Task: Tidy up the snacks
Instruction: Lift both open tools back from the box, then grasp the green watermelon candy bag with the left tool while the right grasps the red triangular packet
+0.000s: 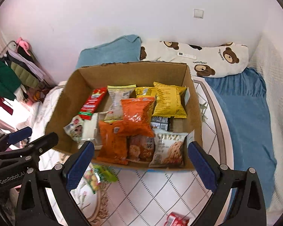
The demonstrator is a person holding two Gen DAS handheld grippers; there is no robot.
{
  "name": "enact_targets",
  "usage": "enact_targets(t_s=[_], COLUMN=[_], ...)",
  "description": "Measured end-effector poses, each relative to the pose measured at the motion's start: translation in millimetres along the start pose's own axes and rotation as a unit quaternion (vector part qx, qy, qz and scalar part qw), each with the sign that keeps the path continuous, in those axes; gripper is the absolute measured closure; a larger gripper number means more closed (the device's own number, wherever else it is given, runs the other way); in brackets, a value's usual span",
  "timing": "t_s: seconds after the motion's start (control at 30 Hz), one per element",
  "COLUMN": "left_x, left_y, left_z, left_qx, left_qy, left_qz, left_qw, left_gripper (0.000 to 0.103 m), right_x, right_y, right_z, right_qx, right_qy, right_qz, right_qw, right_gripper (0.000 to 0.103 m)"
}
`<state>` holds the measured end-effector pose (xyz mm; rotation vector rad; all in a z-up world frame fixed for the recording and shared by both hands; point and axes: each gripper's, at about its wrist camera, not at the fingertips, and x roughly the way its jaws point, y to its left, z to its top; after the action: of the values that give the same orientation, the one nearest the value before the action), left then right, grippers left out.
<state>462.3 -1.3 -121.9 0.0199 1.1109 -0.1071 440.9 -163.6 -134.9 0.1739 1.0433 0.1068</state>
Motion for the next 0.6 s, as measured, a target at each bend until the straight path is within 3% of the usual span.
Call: enact_targets(t_s=[0.13, 0.3, 0.43, 0.6], left_x=[-3.0, 30.9, 72.8, 116.2], left_y=[-2.7, -5.5, -8.6, -23.3], left_z=[-24.6, -66.4, -90.3, -104.5], left_qx=[0.020, 0.054, 0.087, 0.155], left_qy=[0.001, 0.051, 0.103, 0.133], left_qz=[0.005, 0.020, 0.036, 0.079], left_qw=[0.9998, 0.9971, 0.9902, 0.9758], left_gripper=[0.015, 0.015, 0.015, 0.015], right_x=[-10.7, 2.1, 14.5, 40.4], right_y=[-10.8, -52.4, -82.1, -100.6], right_z=[-26.2, -81.4, -141.6, -218.8], right_qx=[0.021, 0.107, 0.175, 0.226], right_qy=[0.007, 0.050, 0.086, 0.141], right_qz=[0.017, 0.048, 0.054, 0.035], right_qw=[1.000, 0.992, 0.979, 0.963], right_gripper=[0.002, 0.002, 0.002, 0.002])
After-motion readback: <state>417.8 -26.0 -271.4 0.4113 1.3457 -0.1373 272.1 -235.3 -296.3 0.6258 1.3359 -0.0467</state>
